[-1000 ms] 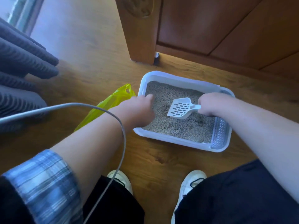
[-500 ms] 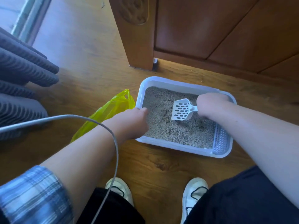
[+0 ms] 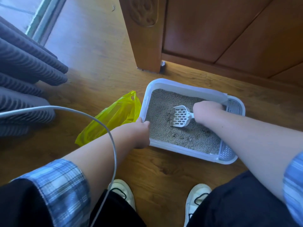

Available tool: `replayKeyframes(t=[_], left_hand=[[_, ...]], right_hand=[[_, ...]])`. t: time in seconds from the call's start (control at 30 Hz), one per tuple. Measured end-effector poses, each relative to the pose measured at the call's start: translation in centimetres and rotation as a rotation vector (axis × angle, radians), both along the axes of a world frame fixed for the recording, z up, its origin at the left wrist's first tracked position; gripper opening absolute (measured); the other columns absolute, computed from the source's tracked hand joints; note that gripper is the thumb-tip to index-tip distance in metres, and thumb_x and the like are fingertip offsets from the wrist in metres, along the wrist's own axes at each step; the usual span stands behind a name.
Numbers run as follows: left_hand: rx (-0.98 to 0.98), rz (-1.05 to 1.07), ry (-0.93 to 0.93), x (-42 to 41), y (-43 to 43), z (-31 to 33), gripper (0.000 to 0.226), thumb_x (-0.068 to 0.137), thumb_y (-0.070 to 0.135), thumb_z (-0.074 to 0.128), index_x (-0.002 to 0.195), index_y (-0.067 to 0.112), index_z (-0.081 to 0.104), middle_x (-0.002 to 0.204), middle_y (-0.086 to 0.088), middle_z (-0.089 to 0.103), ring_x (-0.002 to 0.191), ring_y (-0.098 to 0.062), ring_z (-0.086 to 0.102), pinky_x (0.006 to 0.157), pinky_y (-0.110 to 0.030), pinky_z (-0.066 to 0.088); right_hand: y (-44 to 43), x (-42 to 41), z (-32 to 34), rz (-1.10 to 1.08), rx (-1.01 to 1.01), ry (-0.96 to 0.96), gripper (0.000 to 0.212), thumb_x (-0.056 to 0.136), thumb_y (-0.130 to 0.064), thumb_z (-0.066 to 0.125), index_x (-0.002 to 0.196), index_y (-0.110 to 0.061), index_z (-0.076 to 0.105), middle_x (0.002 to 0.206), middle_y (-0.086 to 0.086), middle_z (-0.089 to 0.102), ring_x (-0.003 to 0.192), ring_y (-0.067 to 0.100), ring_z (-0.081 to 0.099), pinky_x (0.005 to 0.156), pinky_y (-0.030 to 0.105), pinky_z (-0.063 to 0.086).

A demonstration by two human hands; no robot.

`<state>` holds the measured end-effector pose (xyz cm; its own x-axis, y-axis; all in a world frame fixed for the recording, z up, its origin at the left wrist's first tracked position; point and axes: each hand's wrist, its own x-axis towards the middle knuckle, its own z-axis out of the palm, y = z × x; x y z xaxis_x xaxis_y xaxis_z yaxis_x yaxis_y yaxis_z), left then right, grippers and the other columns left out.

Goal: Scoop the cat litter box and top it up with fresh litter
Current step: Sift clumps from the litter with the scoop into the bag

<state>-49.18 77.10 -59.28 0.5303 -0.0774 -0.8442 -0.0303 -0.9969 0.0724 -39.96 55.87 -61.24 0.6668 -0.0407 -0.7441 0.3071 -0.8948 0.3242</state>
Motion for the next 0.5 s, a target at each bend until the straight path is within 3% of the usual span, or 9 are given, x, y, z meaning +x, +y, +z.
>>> replayKeyframes(t=[0.1, 0.2, 0.3, 0.4, 0.5], left_hand=[[0.024, -0.031, 0.065, 0.0, 0.0, 0.6, 0.057, 0.098, 0.024, 0.047, 0.15, 0.012, 0.025, 0.164, -0.018, -0.006, 0.126, -0.036, 0.054, 0.099, -0.041, 0.043], [-0.017, -0.045, 0.046, -0.2, 0.5, 1.1, 0.054, 0.098, 0.023, 0.047, 0.148, 0.012, 0.028, 0.163, -0.017, 0.01, 0.126, -0.035, 0.054, 0.099, -0.041, 0.044], [-0.054, -0.063, 0.017, -0.4, 1.4, 1.1, 0.054, 0.096, 0.021, 0.048, 0.147, 0.013, 0.031, 0.157, -0.012, 0.026, 0.127, -0.035, 0.052, 0.101, -0.044, 0.045], [-0.077, -0.061, 0.004, -0.6, 1.8, 1.2, 0.054, 0.097, 0.019, 0.048, 0.148, 0.013, 0.03, 0.157, -0.011, 0.028, 0.13, -0.034, 0.05, 0.103, -0.045, 0.044], [-0.105, -0.046, 0.005, -0.7, 2.0, 1.4, 0.058, 0.098, 0.021, 0.048, 0.151, 0.014, 0.025, 0.161, -0.01, 0.021, 0.134, -0.032, 0.047, 0.105, -0.043, 0.043]], right_hand=[[0.9, -0.6, -0.6, -0.011, 0.057, 0.004, 0.012, 0.089, -0.003, 0.054, 0.083, -0.013, 0.053, 0.079, 0.003, 0.052, 0.08, 0.025, 0.056, 0.068, 0.034, 0.048], [1.4, -1.2, -1.4, -0.037, 0.118, 0.046, 0.005, 0.092, -0.014, 0.059, 0.095, -0.014, 0.063, 0.087, 0.003, 0.061, 0.079, 0.024, 0.06, 0.078, 0.038, 0.054], [1.8, -1.6, -2.3, -0.035, 0.203, 0.099, 0.013, 0.095, -0.027, 0.059, 0.095, -0.015, 0.064, 0.083, 0.001, 0.062, 0.072, 0.021, 0.06, 0.067, 0.033, 0.052], [2.6, -1.6, -2.7, 0.005, 0.27, 0.122, 0.015, 0.098, -0.029, 0.055, 0.097, -0.016, 0.063, 0.082, 0.0, 0.061, 0.07, 0.019, 0.057, 0.056, 0.029, 0.042], [3.3, -1.5, -2.7, 0.033, 0.324, 0.135, 0.018, 0.099, -0.031, 0.052, 0.102, -0.017, 0.063, 0.087, 0.0, 0.063, 0.075, 0.021, 0.059, 0.054, 0.029, 0.04]])
